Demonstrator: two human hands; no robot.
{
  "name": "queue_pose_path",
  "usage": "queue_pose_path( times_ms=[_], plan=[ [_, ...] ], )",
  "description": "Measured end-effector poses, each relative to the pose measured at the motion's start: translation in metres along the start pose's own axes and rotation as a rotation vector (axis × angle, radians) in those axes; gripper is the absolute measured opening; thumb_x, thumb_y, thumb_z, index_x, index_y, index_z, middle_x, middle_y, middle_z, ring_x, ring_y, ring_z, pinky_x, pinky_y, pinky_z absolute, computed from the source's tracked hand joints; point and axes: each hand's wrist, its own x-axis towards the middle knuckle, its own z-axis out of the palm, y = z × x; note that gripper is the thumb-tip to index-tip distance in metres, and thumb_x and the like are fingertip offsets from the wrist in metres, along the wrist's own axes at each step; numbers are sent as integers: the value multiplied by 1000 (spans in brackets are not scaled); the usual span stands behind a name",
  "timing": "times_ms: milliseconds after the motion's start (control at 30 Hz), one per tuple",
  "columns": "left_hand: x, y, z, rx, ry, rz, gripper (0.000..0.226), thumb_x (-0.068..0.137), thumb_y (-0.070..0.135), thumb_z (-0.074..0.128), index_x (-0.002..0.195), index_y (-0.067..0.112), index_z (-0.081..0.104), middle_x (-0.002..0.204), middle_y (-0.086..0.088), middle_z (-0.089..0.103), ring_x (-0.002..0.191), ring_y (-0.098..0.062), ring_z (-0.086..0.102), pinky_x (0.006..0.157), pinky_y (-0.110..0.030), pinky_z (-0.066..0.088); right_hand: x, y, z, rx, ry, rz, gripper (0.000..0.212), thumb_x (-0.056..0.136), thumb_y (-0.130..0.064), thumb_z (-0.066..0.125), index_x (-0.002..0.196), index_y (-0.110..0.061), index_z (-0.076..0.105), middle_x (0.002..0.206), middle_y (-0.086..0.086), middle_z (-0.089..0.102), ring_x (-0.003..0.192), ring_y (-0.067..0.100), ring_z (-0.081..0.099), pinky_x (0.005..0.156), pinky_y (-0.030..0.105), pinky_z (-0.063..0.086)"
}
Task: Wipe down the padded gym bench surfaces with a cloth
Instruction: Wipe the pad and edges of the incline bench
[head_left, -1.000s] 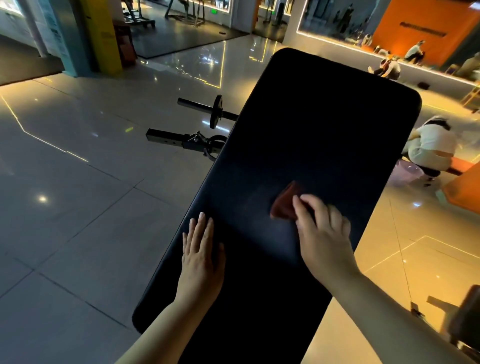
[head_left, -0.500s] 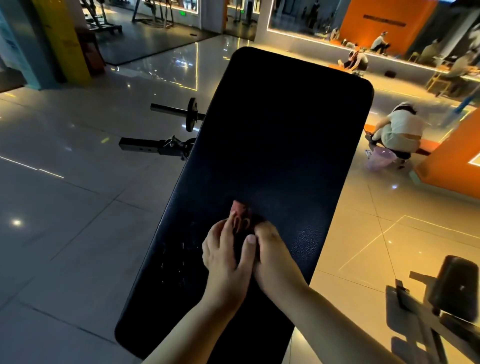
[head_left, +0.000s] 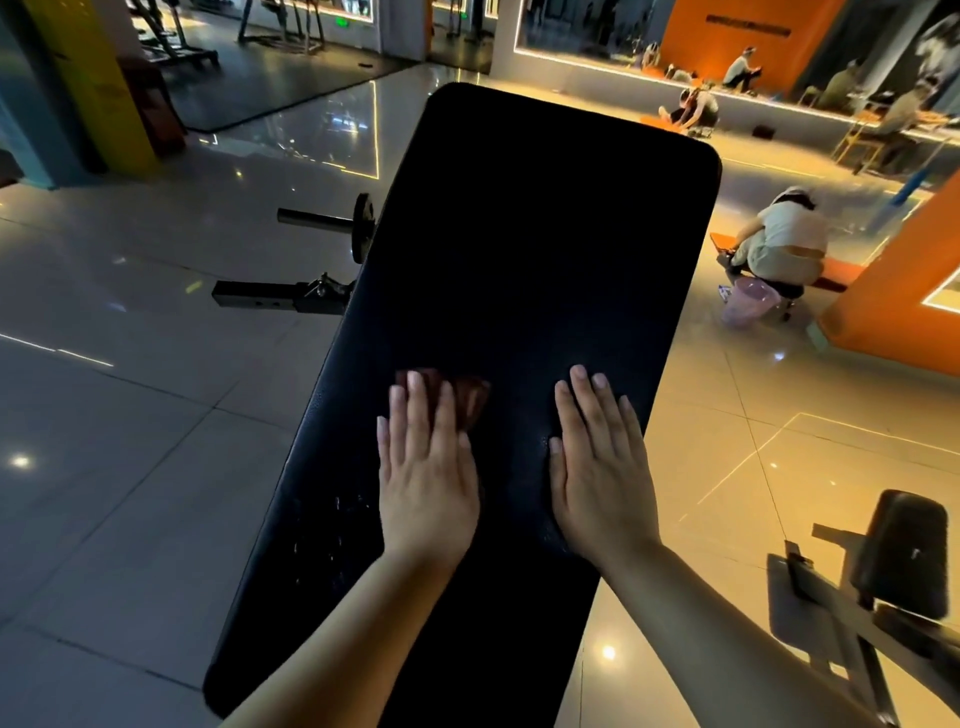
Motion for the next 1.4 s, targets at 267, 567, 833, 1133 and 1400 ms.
queue_pose_path(
  times_ms=[267,567,833,1133,1400],
  plan=[
    [-30,-11,9,224,-39,280,60,101,39,33,157,19,23,167,-4,6,154,-23,7,123,-49,10,-4,4,1,22,22,-29,57,103,-24,29,157,-6,25,167,8,15,155,25,9,124,48,18],
    [-22,12,5,150,-86,476,59,99,32,35,156,19,27,166,-2,10,154,-22,6,123,-43,8,-3,7,1,17,17,-48,60,101,-24,31,158,-6,23,168,8,13,155,24,7,124,46,15],
    [19,-11,-11,3,14,14,62,100,37,24,159,23,10,166,-1,-8,152,-20,-15,123,-44,-6,-3,3,5,33,65,-33,56,104,-27,29,155,-4,30,166,9,20,154,25,14,123,48,19],
    [47,-41,-23,-63,58,-125,57,103,32,19,159,25,8,165,4,-15,150,-15,-23,123,-37,-12,3,-10,2,28,57,67,56,106,-32,21,155,-7,32,166,7,21,155,22,11,124,49,17],
    [31,-39,-20,52,19,225,57,103,32,24,158,22,17,166,3,-4,153,-17,-10,124,-41,-2,0,-9,5,35,103,45,55,104,-28,28,153,-5,36,164,9,25,154,25,16,123,50,19]
  ],
)
